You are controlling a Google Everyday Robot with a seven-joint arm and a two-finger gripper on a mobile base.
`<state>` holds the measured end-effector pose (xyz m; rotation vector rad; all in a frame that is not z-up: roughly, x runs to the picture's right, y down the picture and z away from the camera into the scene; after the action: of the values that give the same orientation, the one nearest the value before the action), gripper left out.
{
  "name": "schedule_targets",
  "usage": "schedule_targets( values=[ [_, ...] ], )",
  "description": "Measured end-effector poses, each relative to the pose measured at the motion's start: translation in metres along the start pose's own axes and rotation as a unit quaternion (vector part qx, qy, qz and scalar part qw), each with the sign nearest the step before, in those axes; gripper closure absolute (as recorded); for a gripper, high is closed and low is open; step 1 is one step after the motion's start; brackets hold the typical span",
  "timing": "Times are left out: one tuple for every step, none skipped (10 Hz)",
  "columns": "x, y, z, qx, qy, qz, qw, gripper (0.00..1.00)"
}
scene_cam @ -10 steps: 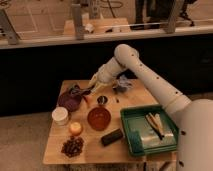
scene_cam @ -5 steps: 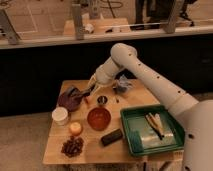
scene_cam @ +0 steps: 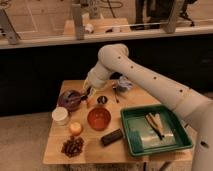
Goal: Place brush in paper cup
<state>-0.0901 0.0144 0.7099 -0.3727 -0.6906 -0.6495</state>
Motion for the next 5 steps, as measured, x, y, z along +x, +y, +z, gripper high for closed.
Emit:
schedule_targets(
  values=[
    [-0.012, -0.002, 0.007, -0.006, 0.023, -0.015, 0.9996, 1.00],
    [-0.019, -0.003, 0.011, -0.009, 0.035, -0.024, 0.9990, 1.00],
    [-0.025, -0.004, 0.015, -0.011, 0.051, -0.036, 0.9980, 1.00],
    [-0.029, -0.005, 0.018, -0.010, 0.057, -0.045, 0.9973, 1.00],
    [-0.032, -0.006, 0.019, -0.009, 0.058, -0.051, 0.9970, 1.00]
  ],
)
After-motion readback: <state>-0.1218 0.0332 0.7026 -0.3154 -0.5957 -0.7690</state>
